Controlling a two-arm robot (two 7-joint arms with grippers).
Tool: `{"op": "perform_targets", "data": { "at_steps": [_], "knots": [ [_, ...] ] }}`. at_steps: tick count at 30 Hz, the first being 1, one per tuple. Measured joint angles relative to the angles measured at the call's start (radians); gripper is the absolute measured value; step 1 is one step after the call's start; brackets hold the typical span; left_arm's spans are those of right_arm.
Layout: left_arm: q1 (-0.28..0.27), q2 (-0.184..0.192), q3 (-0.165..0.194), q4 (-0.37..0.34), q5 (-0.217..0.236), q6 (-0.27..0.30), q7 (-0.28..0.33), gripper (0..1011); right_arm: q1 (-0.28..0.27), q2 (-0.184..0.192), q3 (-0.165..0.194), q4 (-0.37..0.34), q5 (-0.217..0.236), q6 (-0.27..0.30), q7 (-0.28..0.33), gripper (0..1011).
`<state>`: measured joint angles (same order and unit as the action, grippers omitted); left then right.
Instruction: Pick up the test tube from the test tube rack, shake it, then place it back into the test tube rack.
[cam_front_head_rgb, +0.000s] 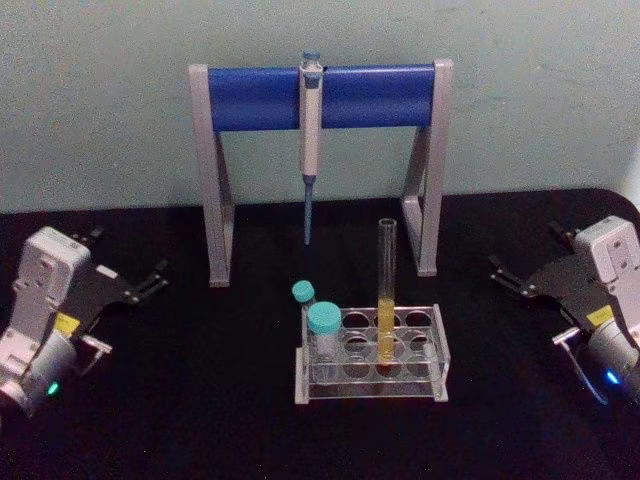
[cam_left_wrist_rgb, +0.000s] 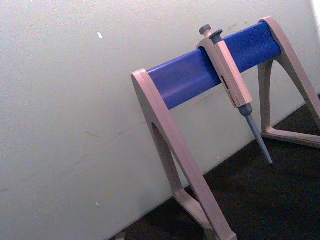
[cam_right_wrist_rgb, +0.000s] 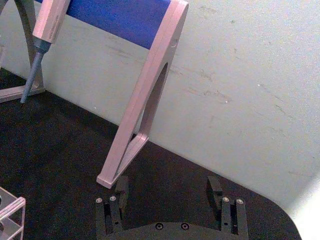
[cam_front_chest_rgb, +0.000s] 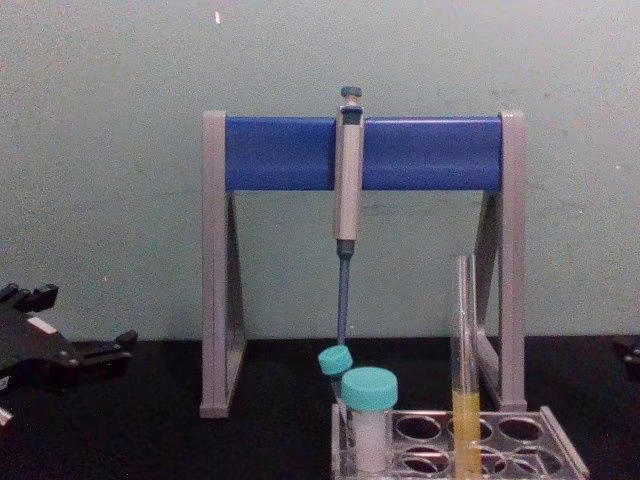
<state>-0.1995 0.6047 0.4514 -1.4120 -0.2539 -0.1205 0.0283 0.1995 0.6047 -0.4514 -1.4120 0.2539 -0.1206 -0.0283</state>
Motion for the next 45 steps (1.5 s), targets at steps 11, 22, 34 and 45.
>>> {"op": "perform_targets", "data": {
  "at_steps": [11, 22, 34, 45],
  "knots": [
    [0.000, 0.000, 0.000, 0.000, 0.000, 0.000, 0.000, 1010, -0.005, -0.005, 0.013, -0.003, -0.007, 0.002, 0.011, 1000],
    [0.000, 0.000, 0.000, 0.000, 0.000, 0.000, 0.000, 1010, -0.050, 0.000, 0.055, -0.063, 0.026, 0.029, 0.064, 1000],
    [0.000, 0.000, 0.000, 0.000, 0.000, 0.000, 0.000, 1010, -0.126, 0.013, 0.099, -0.188, 0.140, 0.095, 0.189, 1000],
    [0.000, 0.000, 0.000, 0.000, 0.000, 0.000, 0.000, 1010, -0.148, 0.005, 0.108, -0.259, 0.218, 0.172, 0.310, 1000]
  ]
}}
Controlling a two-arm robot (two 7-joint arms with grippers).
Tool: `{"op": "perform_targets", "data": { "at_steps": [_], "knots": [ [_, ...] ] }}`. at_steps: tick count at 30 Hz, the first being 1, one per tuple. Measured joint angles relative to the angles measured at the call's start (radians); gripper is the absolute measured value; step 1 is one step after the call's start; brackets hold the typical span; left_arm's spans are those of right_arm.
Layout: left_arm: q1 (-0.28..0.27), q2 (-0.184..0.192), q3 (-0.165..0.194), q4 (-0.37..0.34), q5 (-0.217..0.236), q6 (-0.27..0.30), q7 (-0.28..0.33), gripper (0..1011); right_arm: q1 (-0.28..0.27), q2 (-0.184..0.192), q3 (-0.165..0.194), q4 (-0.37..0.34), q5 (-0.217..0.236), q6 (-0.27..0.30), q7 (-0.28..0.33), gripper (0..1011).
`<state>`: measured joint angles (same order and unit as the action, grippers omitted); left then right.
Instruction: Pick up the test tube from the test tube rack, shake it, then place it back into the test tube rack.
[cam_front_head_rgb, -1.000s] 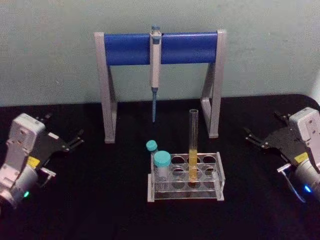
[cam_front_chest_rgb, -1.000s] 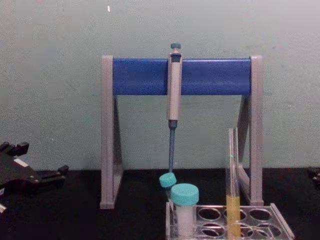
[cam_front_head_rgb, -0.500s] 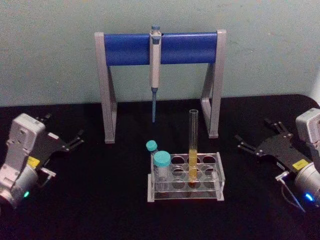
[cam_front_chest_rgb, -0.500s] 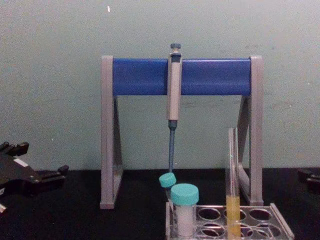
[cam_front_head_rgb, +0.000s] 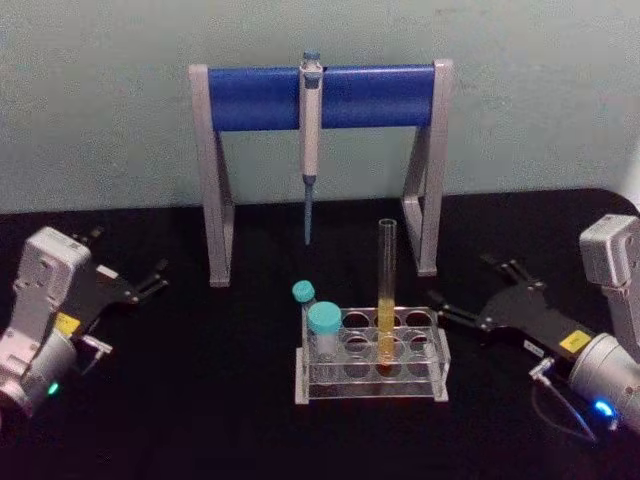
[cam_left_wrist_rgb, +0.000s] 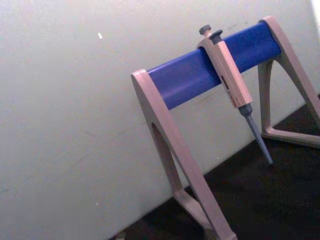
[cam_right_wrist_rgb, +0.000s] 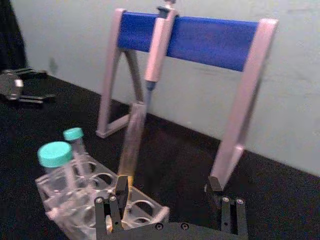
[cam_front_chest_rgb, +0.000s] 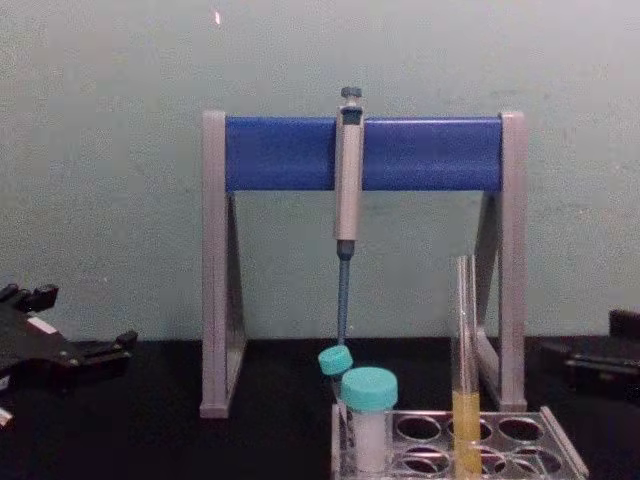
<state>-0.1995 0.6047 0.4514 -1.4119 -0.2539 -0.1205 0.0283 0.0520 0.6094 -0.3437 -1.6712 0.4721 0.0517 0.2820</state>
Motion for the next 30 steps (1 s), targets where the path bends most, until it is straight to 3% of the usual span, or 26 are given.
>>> {"op": "perform_targets", "data": {
  "at_steps": [14, 30],
  "knots": [
    [0.000, 0.000, 0.000, 0.000, 0.000, 0.000, 0.000, 1010, 0.039, -0.029, -0.010, 0.011, 0.052, 0.074, 0.131, 1000],
    [0.000, 0.000, 0.000, 0.000, 0.000, 0.000, 0.000, 1010, 0.174, -0.082, -0.059, 0.144, 0.118, 0.115, 0.222, 1000]
  ]
}}
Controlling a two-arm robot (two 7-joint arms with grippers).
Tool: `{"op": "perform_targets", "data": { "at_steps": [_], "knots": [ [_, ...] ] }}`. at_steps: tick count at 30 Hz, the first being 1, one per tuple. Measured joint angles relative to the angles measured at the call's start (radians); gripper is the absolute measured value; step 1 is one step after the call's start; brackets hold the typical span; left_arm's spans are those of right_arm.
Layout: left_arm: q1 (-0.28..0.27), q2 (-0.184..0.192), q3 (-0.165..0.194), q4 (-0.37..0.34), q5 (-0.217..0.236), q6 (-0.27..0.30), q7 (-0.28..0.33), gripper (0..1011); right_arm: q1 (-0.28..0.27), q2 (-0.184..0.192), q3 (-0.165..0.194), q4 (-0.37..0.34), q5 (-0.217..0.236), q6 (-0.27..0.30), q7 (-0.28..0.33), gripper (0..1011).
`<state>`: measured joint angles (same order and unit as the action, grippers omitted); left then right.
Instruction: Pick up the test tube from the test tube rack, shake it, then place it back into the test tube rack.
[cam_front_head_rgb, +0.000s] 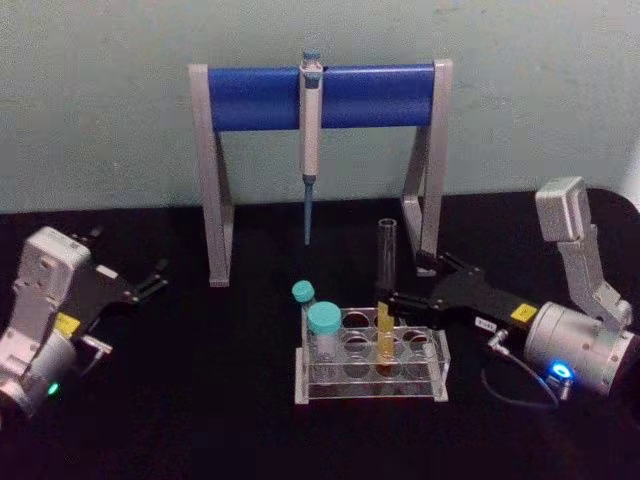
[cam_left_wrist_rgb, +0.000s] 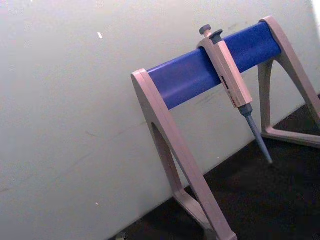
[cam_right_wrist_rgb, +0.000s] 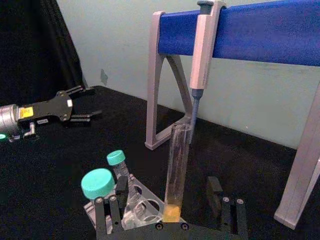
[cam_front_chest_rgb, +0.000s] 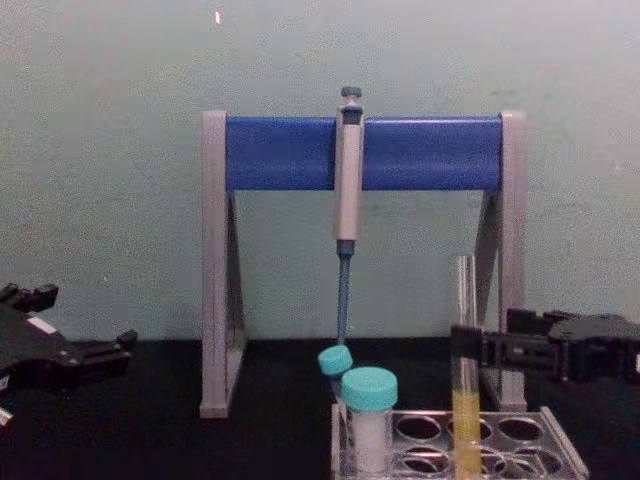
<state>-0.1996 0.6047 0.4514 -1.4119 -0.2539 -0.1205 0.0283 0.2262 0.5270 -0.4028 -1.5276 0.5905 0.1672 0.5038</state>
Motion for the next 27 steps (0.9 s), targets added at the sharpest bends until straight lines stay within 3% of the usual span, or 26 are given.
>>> {"op": "perform_targets", "data": {
  "at_steps": [13, 27],
  "knots": [
    [0.000, 0.000, 0.000, 0.000, 0.000, 0.000, 0.000, 1010, 0.094, -0.030, -0.048, 0.112, 0.019, 0.002, 0.024, 1000],
    [0.000, 0.000, 0.000, 0.000, 0.000, 0.000, 0.000, 1010, 0.130, -0.046, -0.077, 0.152, 0.021, -0.004, 0.032, 1000]
  ]
}}
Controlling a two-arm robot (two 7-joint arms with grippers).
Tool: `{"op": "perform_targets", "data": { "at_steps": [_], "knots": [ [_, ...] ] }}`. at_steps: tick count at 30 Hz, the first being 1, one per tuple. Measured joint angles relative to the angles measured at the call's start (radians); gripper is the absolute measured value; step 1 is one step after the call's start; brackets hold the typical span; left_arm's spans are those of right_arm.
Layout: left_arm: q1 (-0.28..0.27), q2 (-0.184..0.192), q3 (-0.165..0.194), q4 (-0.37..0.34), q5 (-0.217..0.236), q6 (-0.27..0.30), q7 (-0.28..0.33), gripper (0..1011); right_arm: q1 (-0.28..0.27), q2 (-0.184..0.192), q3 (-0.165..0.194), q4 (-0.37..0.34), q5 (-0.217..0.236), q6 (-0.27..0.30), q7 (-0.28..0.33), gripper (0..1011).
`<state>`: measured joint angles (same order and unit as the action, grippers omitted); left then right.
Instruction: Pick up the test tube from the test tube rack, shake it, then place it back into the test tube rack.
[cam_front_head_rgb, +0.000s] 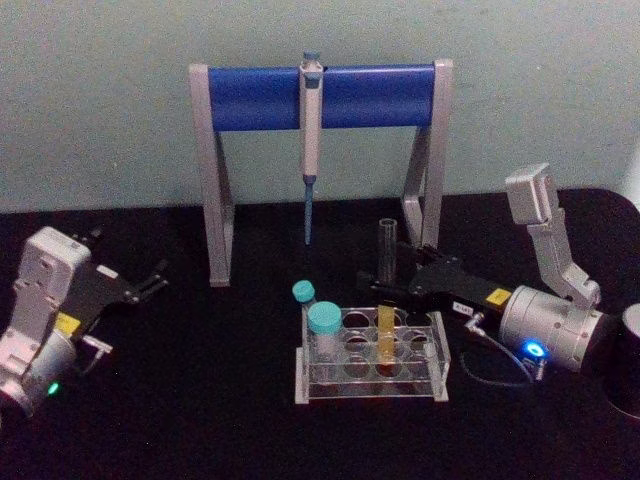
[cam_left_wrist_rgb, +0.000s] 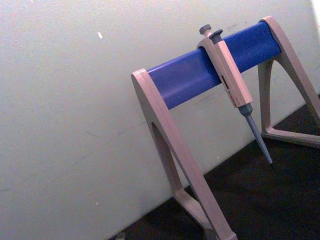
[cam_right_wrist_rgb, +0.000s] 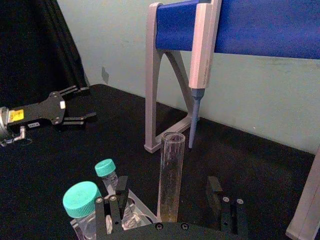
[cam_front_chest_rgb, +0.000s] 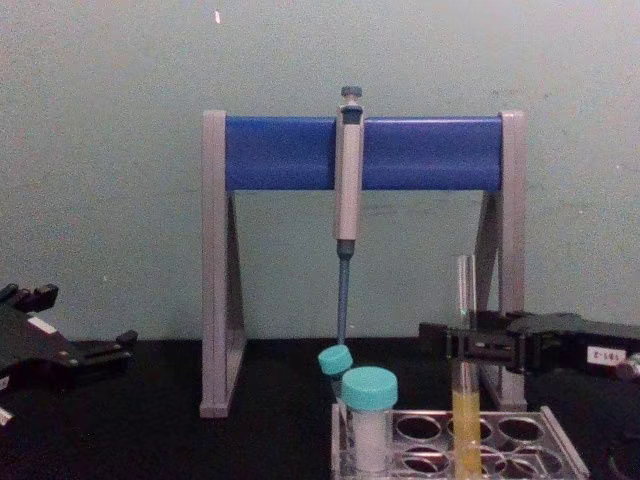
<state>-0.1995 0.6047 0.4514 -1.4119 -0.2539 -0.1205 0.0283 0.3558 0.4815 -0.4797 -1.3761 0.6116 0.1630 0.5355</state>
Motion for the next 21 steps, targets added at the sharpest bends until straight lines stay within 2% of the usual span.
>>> {"op": "perform_targets", "data": {
  "at_steps": [21],
  "knots": [
    [0.000, 0.000, 0.000, 0.000, 0.000, 0.000, 0.000, 1010, 0.006, -0.002, -0.005, 0.005, 0.001, 0.000, -0.005, 1000]
  ]
}}
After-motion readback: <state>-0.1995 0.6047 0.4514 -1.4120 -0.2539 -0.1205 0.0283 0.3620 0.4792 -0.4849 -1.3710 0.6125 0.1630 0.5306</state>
